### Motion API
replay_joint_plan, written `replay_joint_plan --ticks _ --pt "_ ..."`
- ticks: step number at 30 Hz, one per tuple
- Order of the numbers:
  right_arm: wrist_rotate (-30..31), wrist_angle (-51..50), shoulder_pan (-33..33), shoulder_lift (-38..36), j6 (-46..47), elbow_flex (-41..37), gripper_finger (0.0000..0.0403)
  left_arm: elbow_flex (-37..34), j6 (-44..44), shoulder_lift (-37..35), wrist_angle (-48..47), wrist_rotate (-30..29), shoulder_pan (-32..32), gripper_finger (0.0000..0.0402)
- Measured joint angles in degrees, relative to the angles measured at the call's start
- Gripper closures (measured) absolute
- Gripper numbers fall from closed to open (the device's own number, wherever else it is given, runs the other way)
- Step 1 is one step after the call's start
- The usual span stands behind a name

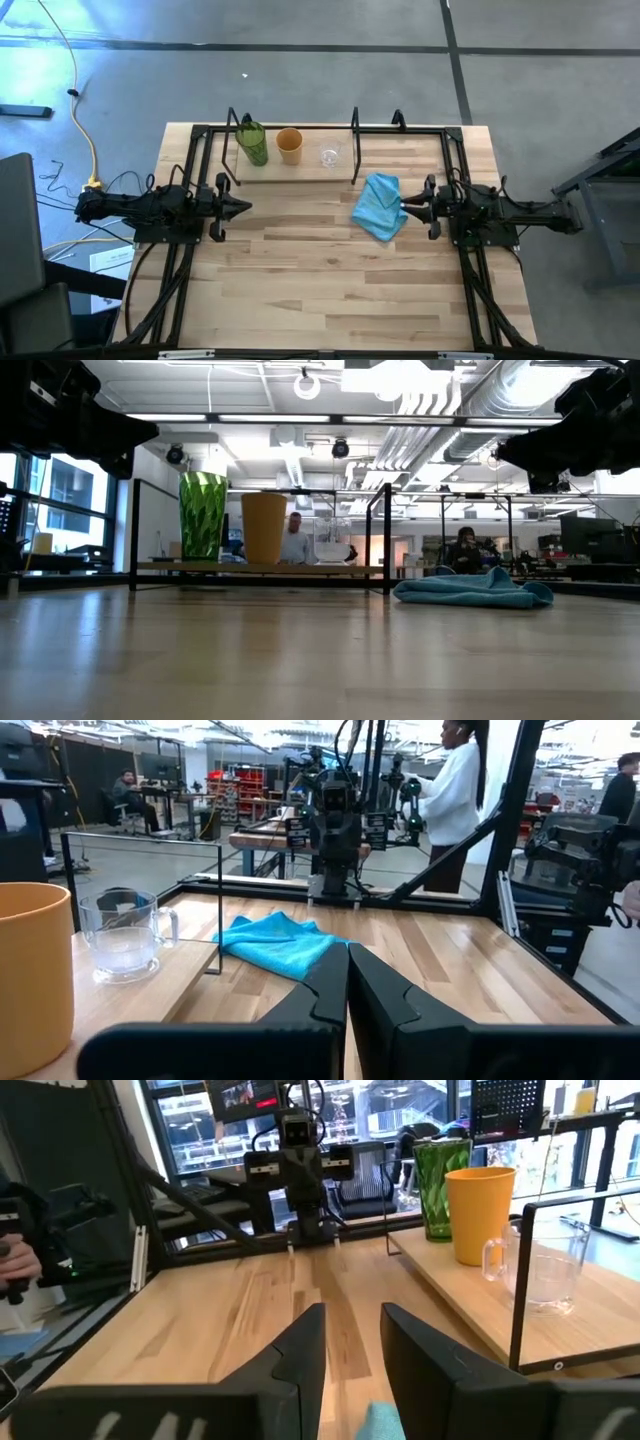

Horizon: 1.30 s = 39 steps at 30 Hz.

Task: Stack small to large cups/mugs on shelf
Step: Return to Home Position

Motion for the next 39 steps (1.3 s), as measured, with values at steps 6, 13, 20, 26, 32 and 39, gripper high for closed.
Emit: replay_joint_plan --ticks 6,13,20,26,32,39 --pt "-0.96 -0.12 -0.01 0.00 -1.70 0.00 0.0311 0.00 -0.02 0.01 -0.34 -1.99 0.01 0.0401" --pt "-2.99 -0.32 0.00 0.00 -4.55 0.09 0.0311 0.00 -0.02 0.02 -0.28 -1.94 0.02 0.0401" --pt "-2.73 -0.55 -0.20 0.00 -4.57 0.13 0.0311 0.00 -0.02 0.02 -0.28 -1.94 0.00 0.0401" --pt "-2.85 -0.61 -0.20 0.00 -5.24 0.15 0.0311 0.00 -0.04 0.02 -0.28 -1.93 0.00 0.0401" --pt "-5.13 -0.31 -0.20 0.00 -11.85 0.15 0.0311 0.00 -0.07 0.02 -0.28 -1.92 0.00 0.0401" --pt "-4.68 -0.31 -0.20 0.00 -12.05 0.17 0.0311 0.00 -0.07 0.02 -0.28 -1.92 0.02 0.0401"
